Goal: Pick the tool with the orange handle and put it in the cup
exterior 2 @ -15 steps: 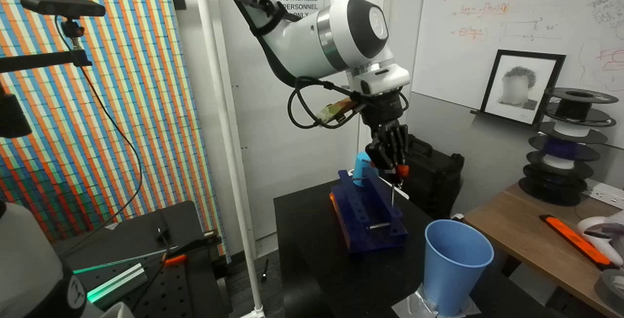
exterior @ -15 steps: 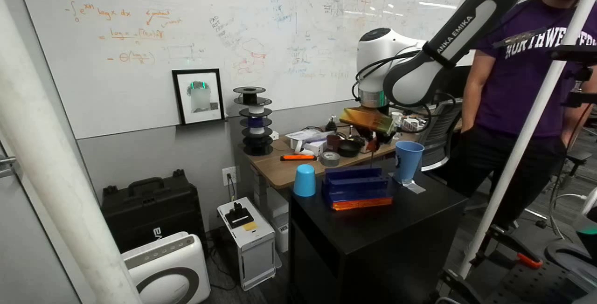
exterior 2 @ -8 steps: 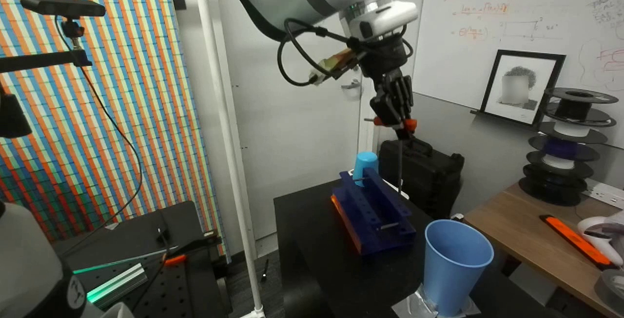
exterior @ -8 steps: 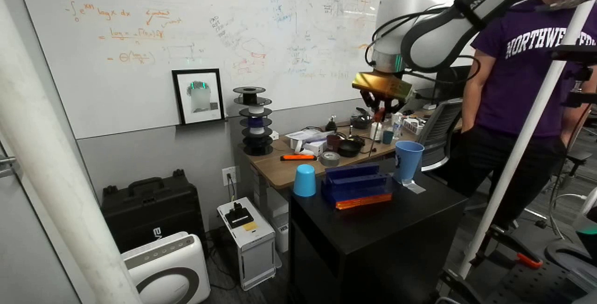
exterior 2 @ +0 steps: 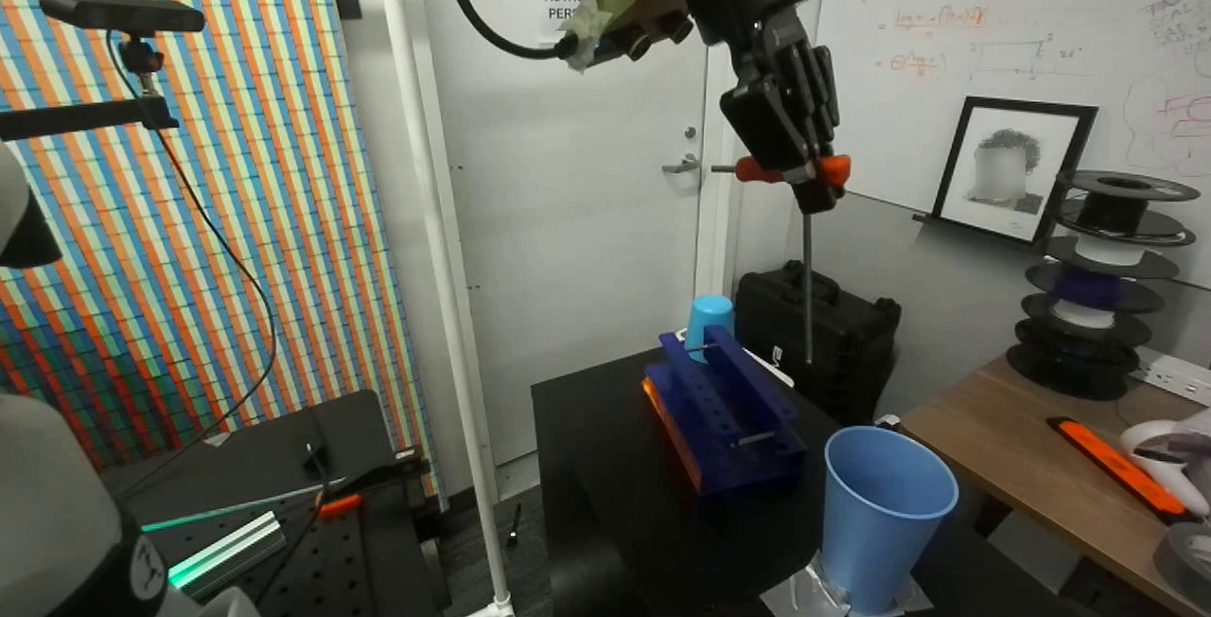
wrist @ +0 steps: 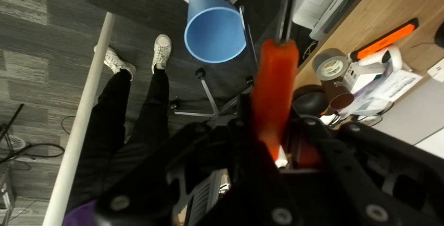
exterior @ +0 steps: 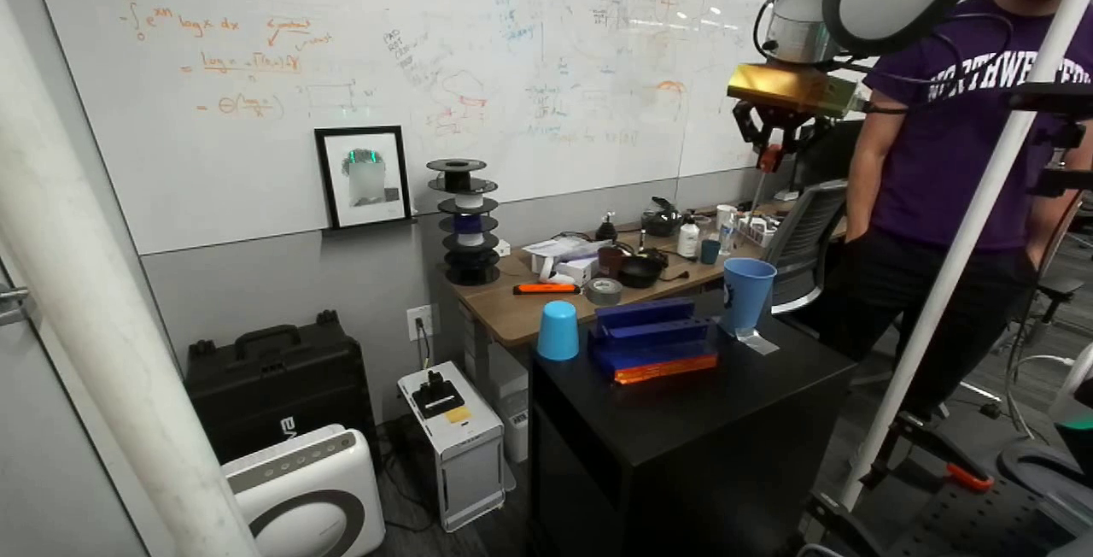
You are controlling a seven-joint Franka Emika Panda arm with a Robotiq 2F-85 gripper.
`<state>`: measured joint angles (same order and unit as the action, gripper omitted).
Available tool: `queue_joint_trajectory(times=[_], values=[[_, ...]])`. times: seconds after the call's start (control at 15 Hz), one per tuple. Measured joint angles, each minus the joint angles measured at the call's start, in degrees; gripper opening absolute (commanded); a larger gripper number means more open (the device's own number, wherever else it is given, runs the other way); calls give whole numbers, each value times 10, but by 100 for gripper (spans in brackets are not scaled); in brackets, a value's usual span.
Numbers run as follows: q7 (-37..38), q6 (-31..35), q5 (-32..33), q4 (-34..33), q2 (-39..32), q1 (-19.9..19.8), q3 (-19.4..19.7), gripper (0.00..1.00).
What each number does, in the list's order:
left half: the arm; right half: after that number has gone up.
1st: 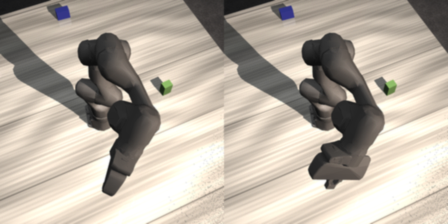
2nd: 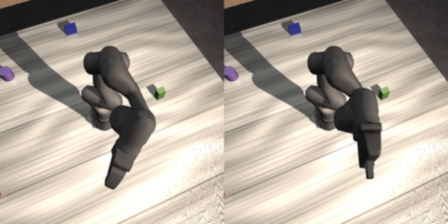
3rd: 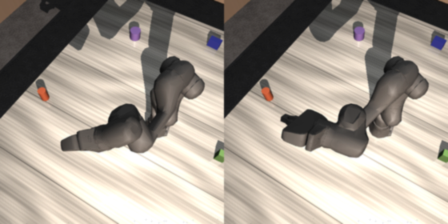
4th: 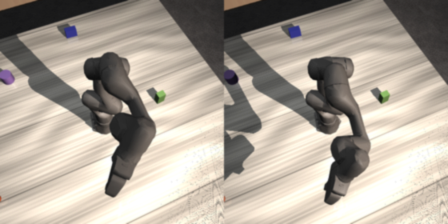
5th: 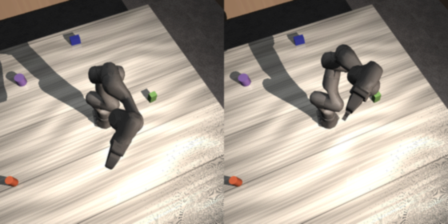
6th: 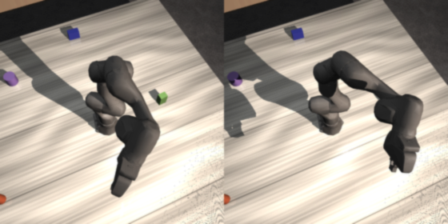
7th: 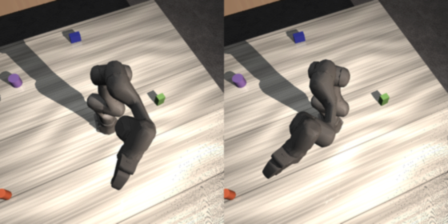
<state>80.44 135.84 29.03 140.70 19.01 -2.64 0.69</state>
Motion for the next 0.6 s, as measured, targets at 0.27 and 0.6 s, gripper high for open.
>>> queue_joint_trajectory(times=[0.27, 0.6], values=[[4, 11, 35, 15, -17, -57, -2, 10], [72, 56, 108, 14, -84, -75, -6, 10]])
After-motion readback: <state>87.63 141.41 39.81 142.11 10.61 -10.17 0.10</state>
